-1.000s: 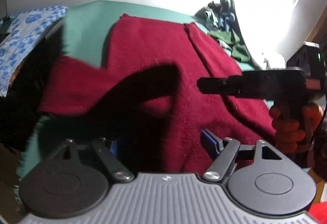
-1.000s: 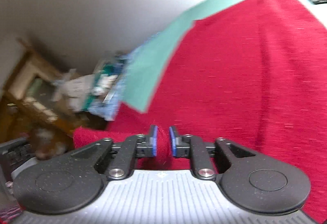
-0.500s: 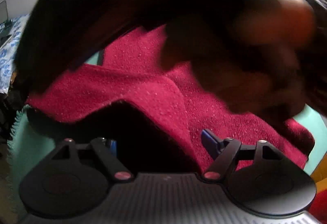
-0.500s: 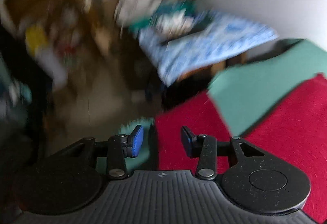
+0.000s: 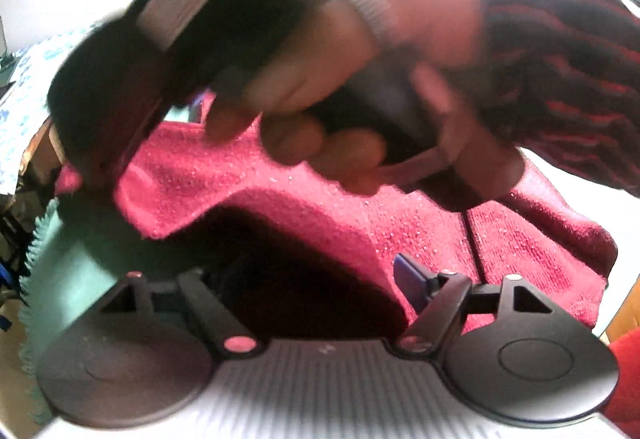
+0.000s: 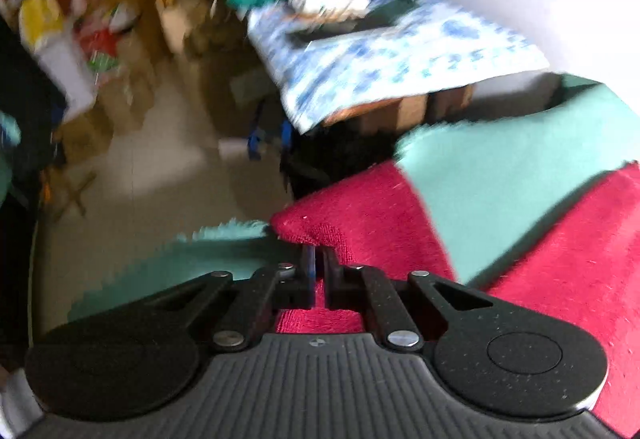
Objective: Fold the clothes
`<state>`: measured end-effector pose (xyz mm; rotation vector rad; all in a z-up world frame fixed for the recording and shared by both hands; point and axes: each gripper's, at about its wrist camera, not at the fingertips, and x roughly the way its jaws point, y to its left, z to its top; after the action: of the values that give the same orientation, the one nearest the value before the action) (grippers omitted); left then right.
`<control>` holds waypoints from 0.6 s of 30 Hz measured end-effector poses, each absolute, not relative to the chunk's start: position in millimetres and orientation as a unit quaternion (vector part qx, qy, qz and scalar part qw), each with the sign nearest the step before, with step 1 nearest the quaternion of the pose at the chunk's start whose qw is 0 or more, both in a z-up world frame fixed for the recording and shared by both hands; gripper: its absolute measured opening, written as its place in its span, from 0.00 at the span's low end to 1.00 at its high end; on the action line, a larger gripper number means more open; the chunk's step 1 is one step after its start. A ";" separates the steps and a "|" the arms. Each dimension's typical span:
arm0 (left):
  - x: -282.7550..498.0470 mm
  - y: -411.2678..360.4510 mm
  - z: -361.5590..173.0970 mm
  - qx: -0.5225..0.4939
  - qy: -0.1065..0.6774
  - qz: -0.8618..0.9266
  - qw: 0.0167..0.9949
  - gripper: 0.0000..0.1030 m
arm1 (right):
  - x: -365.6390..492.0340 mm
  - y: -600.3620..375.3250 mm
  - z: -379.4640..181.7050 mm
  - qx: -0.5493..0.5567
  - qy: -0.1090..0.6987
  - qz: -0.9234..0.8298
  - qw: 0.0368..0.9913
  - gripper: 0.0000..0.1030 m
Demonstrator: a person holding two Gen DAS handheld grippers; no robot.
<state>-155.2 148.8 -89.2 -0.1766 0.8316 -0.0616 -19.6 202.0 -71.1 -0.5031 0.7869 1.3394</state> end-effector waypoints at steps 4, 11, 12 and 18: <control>-150.5 144.9 -88.6 -0.078 0.404 -0.033 0.911 0.76 | -4.0 168.1 -51.6 -0.152 0.334 0.577 0.730 0.03; -153.1 143.3 -87.8 -0.069 0.415 -0.028 0.907 0.55 | 26.9 90.7 -32.3 0.007 0.330 0.490 0.807 0.03; -151.3 142.0 -86.5 -0.070 0.417 -0.029 0.906 0.52 | 28.4 77.4 -30.6 0.025 0.329 0.477 0.815 0.03; -134.8 133.1 -73.8 -0.060 0.422 -0.040 0.904 0.47 | 25.9 7.6 -26.2 0.069 0.322 0.396 0.857 0.03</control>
<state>-134.8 133.1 -73.8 -0.1246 0.8719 -0.0827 25.9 7.6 -26.2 0.1446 0.6758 0.8315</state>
